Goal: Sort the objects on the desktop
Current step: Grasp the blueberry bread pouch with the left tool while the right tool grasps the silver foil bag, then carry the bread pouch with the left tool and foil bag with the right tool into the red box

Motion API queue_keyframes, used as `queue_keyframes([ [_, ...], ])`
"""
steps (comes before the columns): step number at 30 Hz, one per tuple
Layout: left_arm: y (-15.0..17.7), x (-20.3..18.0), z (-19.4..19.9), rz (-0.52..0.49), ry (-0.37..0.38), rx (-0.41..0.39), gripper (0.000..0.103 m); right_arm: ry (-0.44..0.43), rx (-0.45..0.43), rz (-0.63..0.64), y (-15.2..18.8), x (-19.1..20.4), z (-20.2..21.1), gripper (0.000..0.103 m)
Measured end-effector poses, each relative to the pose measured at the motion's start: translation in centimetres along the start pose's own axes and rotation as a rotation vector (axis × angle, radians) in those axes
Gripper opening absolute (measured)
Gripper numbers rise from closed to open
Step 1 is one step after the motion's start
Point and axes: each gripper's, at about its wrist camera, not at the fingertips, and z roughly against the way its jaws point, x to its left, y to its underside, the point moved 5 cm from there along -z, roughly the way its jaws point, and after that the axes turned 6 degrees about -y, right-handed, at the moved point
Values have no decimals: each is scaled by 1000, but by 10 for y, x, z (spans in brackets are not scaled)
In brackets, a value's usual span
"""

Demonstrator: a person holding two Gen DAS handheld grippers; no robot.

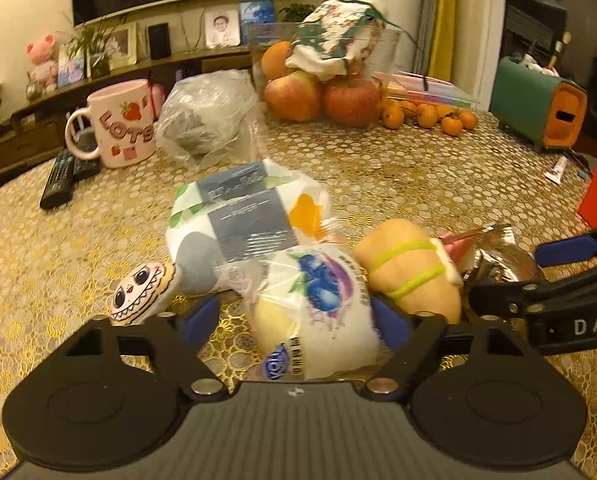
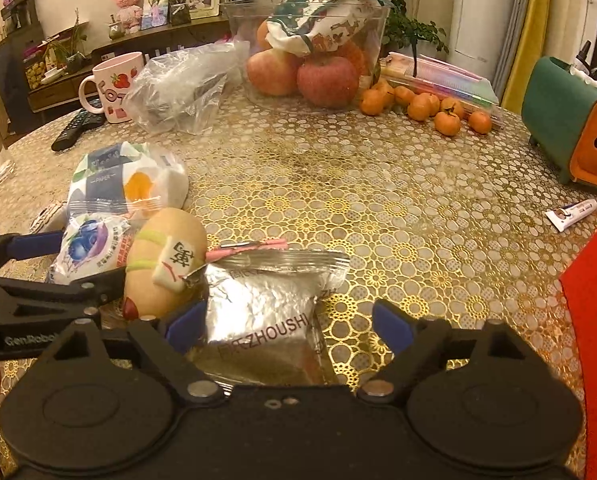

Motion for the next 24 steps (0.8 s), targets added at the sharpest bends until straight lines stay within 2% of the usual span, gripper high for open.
queue_keyframes([
  [2,0,-4,2,-12,2,-7,68,-7,-4,5,0,2,1,79],
  [4,0,-6,4,-19,-6,-10,68,-12,-6,5,1,3,2,75],
  [9,0,-6,7,-14,-2,-7,60,-37,-10,3,1,7,7,56],
  [14,1,-6,12,-5,1,3,57,-33,-17,17,2,10,14,47],
  [24,2,-14,42,0,23,-12,56,-27,-26,-6,12,4,36,44],
])
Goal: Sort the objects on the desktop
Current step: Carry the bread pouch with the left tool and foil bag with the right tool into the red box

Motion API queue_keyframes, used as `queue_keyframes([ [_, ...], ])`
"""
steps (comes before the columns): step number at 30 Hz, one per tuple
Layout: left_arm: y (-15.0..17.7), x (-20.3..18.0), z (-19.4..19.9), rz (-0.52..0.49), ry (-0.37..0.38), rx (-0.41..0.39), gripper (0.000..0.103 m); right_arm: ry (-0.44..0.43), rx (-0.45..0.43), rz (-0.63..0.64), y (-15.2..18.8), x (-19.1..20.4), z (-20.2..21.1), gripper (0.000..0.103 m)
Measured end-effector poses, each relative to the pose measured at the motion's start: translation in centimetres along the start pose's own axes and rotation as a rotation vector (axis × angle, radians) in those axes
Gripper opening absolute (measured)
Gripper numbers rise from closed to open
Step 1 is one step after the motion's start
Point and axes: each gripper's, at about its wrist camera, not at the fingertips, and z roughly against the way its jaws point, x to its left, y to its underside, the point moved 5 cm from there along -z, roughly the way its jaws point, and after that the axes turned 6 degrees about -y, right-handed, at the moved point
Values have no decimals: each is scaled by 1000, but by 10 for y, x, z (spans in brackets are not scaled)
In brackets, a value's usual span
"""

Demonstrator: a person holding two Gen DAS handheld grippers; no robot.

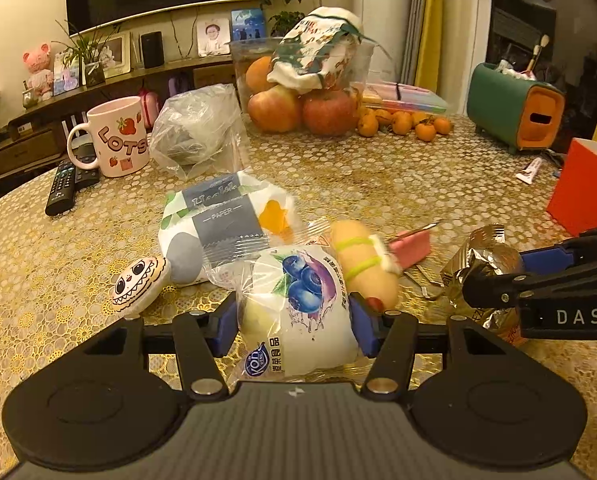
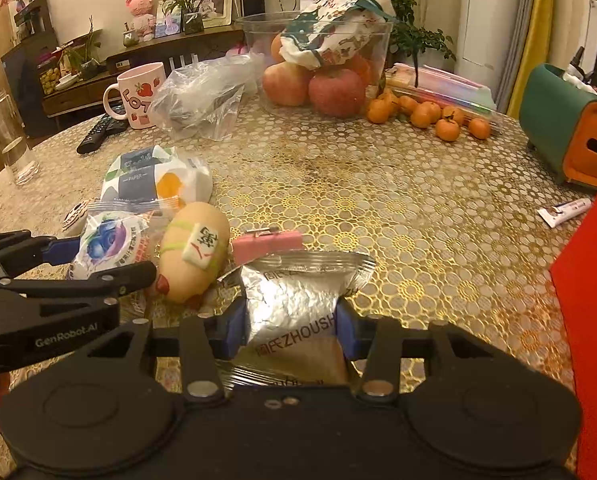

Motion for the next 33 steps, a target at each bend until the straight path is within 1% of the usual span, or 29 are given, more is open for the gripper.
queue_keyframes([
  [5,1,-10,20,6,19,1,56,-2,-17,-9,5,-1,19,44],
  [15,1,-43,60,-21,73,-14,56,12,-53,-28,18,-10,68,44],
  [23,-4,-81,95,-67,130,-43,56,34,-77,-45,32,-22,108,44],
  [33,-17,-130,131,-127,195,-91,56,61,-146,-59,40,-47,163,44],
])
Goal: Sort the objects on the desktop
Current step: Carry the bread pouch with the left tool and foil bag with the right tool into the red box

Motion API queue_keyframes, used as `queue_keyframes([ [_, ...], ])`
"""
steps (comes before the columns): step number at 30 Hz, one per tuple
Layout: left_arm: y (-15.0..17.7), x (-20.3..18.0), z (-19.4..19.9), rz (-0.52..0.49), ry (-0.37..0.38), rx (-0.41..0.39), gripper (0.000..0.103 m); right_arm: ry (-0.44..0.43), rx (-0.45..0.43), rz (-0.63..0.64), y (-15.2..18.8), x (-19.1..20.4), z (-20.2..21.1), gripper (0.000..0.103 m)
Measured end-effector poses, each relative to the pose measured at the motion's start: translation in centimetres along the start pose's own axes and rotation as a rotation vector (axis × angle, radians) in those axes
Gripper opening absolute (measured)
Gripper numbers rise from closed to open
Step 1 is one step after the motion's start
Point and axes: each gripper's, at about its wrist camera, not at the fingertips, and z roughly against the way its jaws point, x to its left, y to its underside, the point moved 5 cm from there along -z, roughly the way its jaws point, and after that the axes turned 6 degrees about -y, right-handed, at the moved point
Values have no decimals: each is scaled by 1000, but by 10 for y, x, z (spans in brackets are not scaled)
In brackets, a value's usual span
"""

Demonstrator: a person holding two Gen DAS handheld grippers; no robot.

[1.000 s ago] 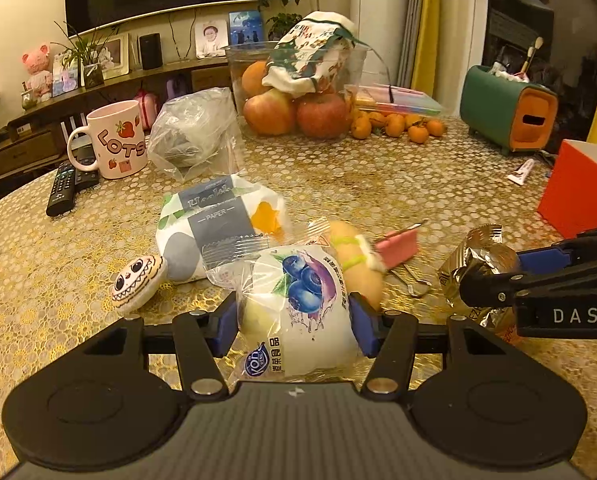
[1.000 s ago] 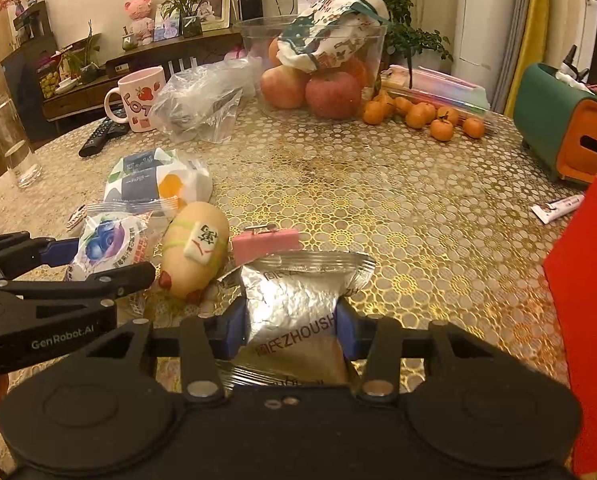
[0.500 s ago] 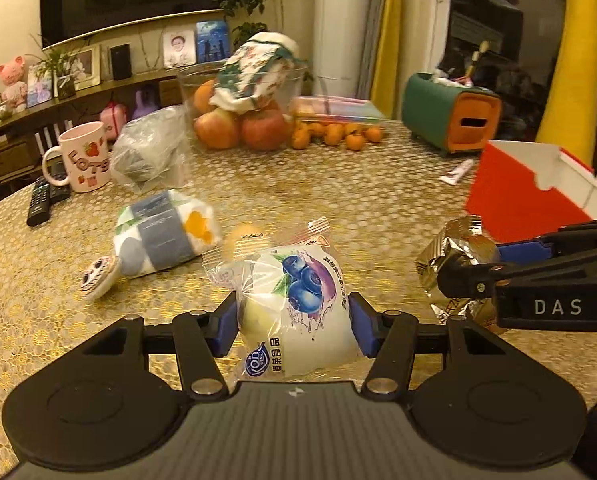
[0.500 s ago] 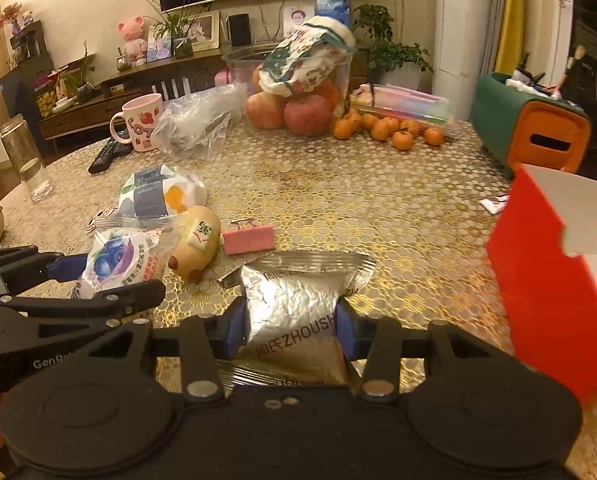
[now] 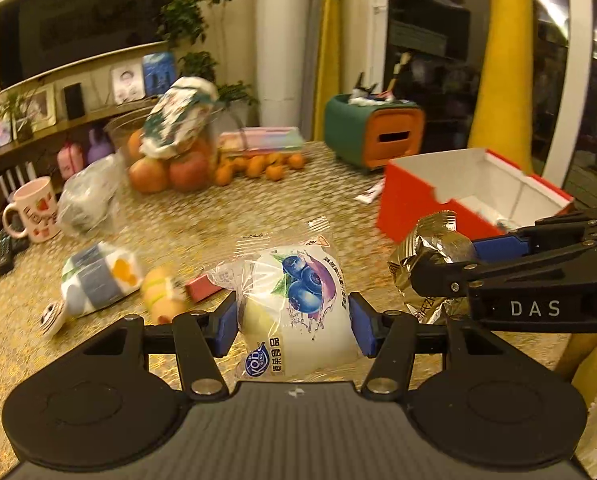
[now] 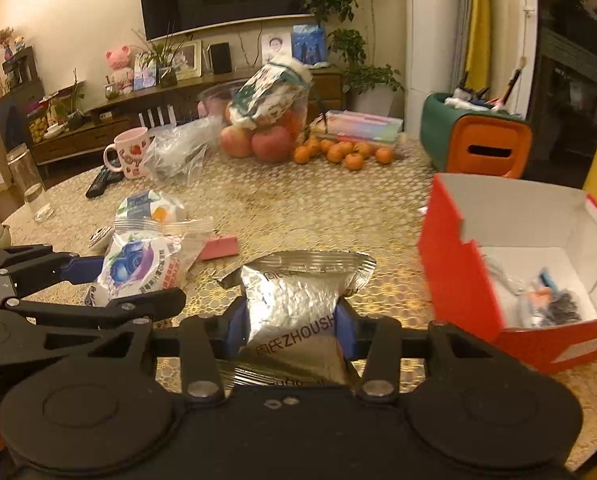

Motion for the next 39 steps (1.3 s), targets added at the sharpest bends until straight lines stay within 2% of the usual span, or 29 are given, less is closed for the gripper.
queue_keyframes([
  [10,-22,-48,7,-41,68,0,56,43,-33,-31,-2,-40,40,44],
  [20,-45,-103,2,-97,155,-13,56,126,-71,-63,-4,-91,72,44],
  [30,-67,-154,-8,-161,219,-42,56,197,-89,-101,-6,-140,86,44],
  [39,-78,-184,-35,-209,243,-27,56,264,-88,-134,-6,-185,89,44],
])
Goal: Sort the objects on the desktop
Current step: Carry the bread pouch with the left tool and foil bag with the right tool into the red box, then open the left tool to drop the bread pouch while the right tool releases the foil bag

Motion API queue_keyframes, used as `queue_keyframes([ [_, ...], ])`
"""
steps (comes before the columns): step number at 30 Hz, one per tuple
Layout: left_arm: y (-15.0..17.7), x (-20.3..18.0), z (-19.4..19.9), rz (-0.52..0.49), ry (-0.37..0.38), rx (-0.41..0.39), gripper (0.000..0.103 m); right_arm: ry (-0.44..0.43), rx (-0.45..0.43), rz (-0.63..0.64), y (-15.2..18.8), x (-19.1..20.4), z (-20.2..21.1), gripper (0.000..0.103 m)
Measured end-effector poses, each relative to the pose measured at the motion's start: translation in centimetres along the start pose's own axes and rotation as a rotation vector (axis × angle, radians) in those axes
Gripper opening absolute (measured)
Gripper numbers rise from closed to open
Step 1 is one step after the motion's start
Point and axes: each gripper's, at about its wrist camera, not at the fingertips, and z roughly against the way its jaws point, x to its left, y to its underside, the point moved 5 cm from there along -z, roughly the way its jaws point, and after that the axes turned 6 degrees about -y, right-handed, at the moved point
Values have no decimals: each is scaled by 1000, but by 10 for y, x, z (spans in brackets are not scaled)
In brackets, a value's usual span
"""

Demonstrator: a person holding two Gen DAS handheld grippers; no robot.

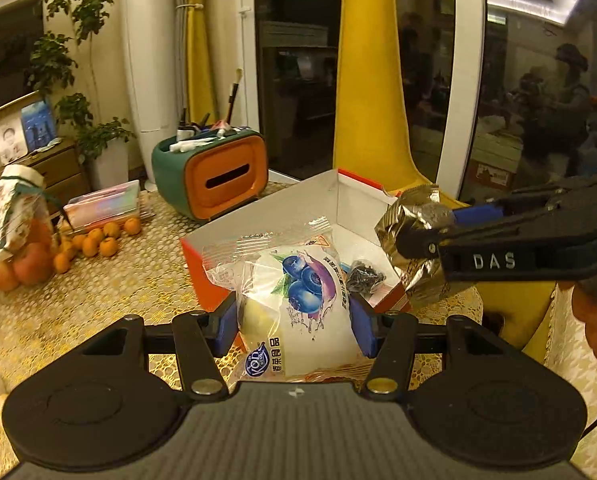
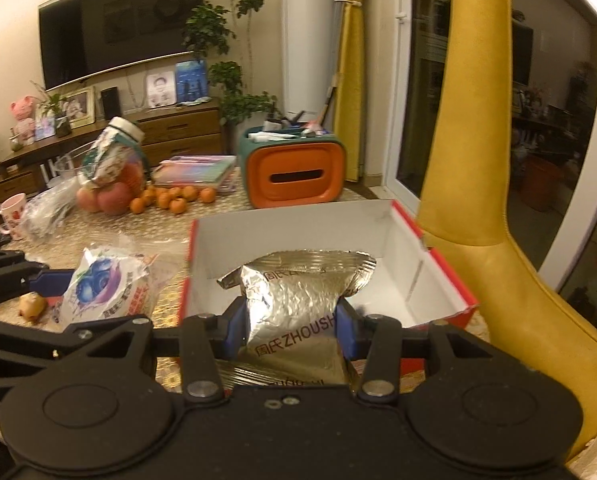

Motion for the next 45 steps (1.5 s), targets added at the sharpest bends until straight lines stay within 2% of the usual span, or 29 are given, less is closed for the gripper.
queue_keyframes([
  [10,-19,-10,-47,-28,-2,45,56,26,14,-20,-17,-31,-28,44],
  [16,-22,-10,-80,-7,6,115,56,44,48,-11,-27,-49,-57,44],
  [22,-23,-14,-111,-26,15,175,56,67,96,-5,-27,-60,-88,45],
  [36,-15,-17,-177,1,35,341,56,75,236,-67,-18,-81,-153,44],
  [39,-14,-23,-181,-53,24,347,56,82,268,-82,-15,-85,-164,44],
  [41,-13,-26,-184,-56,45,370,56,87,299,-91,-11,-87,-170,44],
  [45,-11,-32,-188,-101,40,381,56,86,328,-80,-7,-86,-176,45],
])
